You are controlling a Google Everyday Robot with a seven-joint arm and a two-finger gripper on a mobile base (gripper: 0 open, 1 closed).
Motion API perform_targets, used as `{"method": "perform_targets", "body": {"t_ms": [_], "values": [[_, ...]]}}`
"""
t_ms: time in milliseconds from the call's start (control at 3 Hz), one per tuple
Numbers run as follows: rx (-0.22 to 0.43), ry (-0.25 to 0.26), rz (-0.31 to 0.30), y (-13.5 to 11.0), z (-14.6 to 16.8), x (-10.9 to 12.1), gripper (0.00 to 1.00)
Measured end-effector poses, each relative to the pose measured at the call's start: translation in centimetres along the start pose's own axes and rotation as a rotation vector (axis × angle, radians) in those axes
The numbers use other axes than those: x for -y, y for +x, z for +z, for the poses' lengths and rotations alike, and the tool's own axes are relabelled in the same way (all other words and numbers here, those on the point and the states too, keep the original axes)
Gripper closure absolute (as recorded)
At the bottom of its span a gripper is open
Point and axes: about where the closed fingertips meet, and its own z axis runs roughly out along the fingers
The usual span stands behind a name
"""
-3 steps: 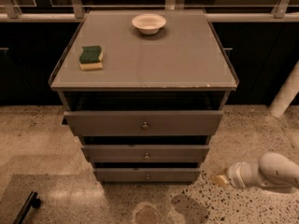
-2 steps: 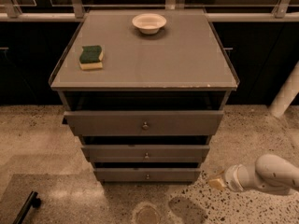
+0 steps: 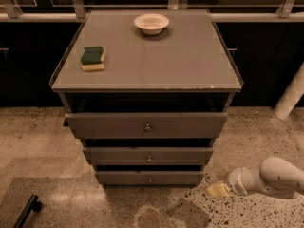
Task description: Close middle drawer
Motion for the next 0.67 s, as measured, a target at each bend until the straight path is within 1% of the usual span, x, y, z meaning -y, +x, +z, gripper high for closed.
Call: {"method": "perform_targets", "body": {"t_ms": [333, 667], "values": [[0.000, 0.000, 0.000, 0.00, 0.00, 0.00, 0.00], [0.000, 0.000, 0.000, 0.00, 0.00, 0.00, 0.00]]}}
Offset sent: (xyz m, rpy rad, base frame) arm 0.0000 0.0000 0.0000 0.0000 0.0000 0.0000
